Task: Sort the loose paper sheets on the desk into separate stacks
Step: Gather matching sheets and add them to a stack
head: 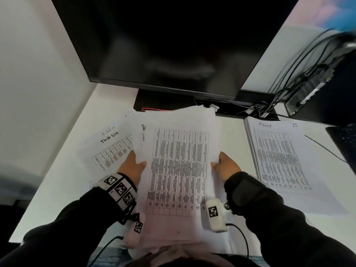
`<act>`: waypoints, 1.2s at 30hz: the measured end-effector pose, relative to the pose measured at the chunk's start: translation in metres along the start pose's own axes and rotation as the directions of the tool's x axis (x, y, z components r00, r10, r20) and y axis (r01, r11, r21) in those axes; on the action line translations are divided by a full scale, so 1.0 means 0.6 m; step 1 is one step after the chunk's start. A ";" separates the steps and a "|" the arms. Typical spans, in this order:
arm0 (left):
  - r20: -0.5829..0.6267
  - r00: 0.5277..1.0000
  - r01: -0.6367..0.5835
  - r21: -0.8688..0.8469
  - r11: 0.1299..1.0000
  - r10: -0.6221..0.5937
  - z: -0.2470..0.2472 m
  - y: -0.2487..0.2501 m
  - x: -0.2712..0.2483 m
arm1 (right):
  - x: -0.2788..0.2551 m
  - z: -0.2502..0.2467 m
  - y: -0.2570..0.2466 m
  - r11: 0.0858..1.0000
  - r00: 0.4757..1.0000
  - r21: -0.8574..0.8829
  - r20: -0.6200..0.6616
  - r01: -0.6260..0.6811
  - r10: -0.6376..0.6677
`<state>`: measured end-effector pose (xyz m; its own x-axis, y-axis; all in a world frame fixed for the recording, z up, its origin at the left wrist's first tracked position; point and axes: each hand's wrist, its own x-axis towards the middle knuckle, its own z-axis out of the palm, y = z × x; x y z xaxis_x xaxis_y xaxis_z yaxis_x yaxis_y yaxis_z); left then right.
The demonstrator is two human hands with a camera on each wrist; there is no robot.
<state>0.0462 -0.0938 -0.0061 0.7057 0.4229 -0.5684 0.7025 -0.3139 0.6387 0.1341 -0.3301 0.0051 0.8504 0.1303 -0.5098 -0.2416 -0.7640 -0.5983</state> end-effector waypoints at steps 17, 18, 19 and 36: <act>-0.377 0.701 -0.713 -0.405 0.573 0.606 -0.082 0.141 -0.106 | -0.083 -0.065 -0.084 0.599 0.738 0.438 -0.480 0.670 -0.474; -0.359 0.705 -0.708 -0.396 0.584 0.612 -0.081 0.138 -0.105 | -0.082 -0.066 -0.085 0.602 0.746 0.448 -0.479 0.661 -0.464; -0.347 0.713 -0.701 -0.382 0.602 0.610 -0.080 0.136 -0.103 | -0.081 -0.067 -0.086 0.608 0.749 0.445 -0.480 0.657 -0.457; -0.511 0.659 -0.746 -0.349 0.568 0.552 -0.059 0.132 -0.096 | -0.101 -0.082 -0.149 0.559 0.629 0.339 -0.611 0.757 -0.481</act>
<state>0.0581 -0.1130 0.0956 0.8058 0.5401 0.2429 -0.1596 -0.1970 0.9673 0.1272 -0.3008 0.1196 0.9365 0.0629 0.3449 0.3501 -0.1141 -0.9298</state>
